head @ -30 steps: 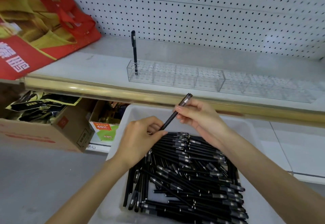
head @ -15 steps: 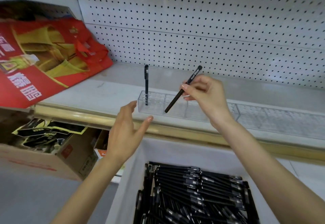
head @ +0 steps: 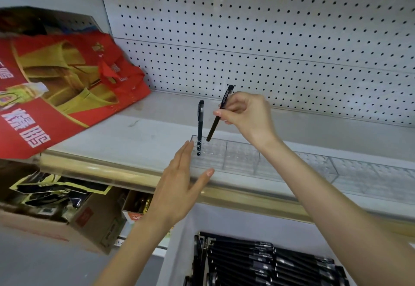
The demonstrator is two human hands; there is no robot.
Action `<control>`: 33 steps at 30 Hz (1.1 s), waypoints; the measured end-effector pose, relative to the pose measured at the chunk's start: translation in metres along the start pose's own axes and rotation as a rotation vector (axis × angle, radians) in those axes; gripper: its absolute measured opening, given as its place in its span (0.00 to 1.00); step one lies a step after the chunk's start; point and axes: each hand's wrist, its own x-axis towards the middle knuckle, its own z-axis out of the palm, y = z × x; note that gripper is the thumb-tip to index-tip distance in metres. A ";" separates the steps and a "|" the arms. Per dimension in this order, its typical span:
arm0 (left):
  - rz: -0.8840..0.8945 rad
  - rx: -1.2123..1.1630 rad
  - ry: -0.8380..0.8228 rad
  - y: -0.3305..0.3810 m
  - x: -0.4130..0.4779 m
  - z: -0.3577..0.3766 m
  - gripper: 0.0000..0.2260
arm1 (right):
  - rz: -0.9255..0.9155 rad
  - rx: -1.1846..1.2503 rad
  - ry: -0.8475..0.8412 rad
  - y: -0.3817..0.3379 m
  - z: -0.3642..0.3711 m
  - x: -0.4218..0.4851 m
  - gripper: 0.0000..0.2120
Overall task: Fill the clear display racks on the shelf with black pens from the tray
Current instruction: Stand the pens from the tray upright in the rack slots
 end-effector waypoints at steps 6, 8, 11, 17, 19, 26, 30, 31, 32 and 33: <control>-0.011 -0.054 -0.036 0.000 0.001 -0.001 0.37 | 0.009 -0.104 -0.082 0.005 0.009 0.004 0.12; -0.010 -0.057 -0.048 -0.001 0.001 -0.001 0.37 | 0.009 -0.131 -0.113 0.009 0.014 0.005 0.13; -0.023 -0.099 -0.075 0.000 0.001 -0.003 0.36 | -0.006 -0.197 -0.148 0.013 0.018 0.005 0.12; -0.042 -0.143 -0.099 0.001 0.000 -0.007 0.36 | 0.014 -0.271 -0.196 0.017 0.023 0.005 0.09; -0.046 -0.143 -0.102 0.002 0.001 -0.007 0.36 | 0.022 -0.261 -0.200 0.018 0.024 0.005 0.09; -0.067 -0.160 -0.123 0.002 0.004 -0.009 0.35 | 0.036 -0.249 -0.191 0.021 0.023 0.006 0.08; -0.053 -0.132 -0.135 0.002 0.009 -0.012 0.33 | 0.044 -0.258 -0.194 0.023 0.022 0.005 0.08; -0.046 -0.105 -0.134 0.002 0.010 -0.014 0.33 | 0.046 -0.268 -0.194 0.022 0.020 0.005 0.11; -0.037 -0.070 -0.131 0.003 0.011 -0.016 0.33 | 0.048 -0.275 -0.194 0.020 0.018 0.004 0.13; -0.025 -0.032 -0.119 0.004 0.011 -0.017 0.33 | 0.052 -0.276 -0.192 0.018 0.014 0.001 0.14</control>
